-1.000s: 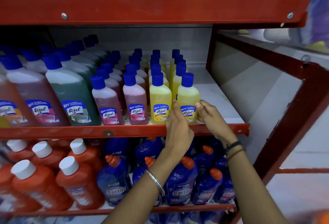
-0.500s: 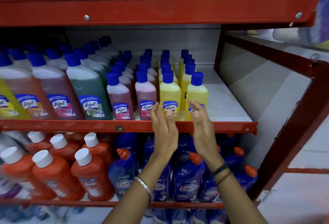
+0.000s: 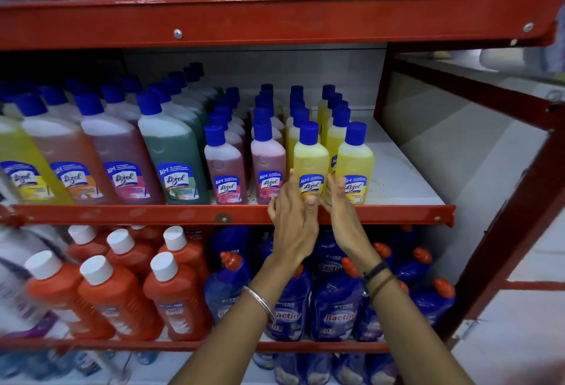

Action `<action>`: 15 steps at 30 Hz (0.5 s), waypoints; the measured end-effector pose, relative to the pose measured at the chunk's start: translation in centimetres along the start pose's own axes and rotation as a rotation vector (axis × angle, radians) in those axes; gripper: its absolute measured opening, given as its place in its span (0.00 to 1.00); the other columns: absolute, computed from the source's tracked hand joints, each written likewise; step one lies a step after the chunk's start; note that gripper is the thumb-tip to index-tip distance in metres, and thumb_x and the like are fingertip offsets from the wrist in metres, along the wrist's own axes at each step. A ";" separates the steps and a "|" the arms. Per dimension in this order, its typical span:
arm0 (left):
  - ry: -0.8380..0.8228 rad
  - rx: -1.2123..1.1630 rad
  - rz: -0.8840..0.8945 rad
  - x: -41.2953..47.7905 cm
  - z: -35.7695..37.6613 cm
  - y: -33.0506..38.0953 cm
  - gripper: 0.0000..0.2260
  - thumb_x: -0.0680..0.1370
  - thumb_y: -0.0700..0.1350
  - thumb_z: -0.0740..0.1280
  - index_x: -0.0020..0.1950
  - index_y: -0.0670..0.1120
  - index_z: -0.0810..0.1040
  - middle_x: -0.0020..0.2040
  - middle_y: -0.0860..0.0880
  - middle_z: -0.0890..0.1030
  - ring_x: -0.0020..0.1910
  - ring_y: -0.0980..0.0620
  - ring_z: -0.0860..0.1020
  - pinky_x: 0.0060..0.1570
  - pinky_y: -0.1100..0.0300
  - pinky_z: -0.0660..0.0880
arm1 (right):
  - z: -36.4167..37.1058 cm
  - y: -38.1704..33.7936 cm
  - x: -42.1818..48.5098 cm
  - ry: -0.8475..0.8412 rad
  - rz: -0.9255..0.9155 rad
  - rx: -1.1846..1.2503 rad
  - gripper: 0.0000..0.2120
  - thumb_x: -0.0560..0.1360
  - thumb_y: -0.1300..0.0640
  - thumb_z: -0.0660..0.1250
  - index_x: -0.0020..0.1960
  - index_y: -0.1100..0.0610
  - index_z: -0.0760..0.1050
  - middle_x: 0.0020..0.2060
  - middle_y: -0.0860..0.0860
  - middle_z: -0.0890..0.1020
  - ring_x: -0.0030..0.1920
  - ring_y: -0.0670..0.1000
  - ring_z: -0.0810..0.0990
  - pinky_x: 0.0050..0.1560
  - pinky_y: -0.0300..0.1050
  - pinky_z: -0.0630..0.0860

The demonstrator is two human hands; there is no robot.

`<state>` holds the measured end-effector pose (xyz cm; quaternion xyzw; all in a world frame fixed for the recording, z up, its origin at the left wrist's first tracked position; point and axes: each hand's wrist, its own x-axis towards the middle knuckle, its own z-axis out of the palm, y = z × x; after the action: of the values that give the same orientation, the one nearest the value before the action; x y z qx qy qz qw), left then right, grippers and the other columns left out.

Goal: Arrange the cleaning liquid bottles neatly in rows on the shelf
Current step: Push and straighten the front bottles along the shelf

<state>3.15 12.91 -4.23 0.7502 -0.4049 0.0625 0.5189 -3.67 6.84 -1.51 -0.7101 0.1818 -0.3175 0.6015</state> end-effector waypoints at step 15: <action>0.225 -0.197 0.019 -0.5 -2.6 -1.2 0.32 0.74 0.68 0.40 0.73 0.53 0.56 0.74 0.51 0.55 0.73 0.56 0.55 0.72 0.56 0.54 | 4.1 0.6 -2.6 0.254 -0.386 -0.137 0.33 0.74 0.32 0.45 0.68 0.53 0.66 0.66 0.51 0.72 0.68 0.47 0.69 0.69 0.49 0.67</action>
<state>4.47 15.45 -4.14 0.6801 -0.3557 0.1111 0.6313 -2.74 11.35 -3.04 -0.7252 0.1380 -0.5002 0.4527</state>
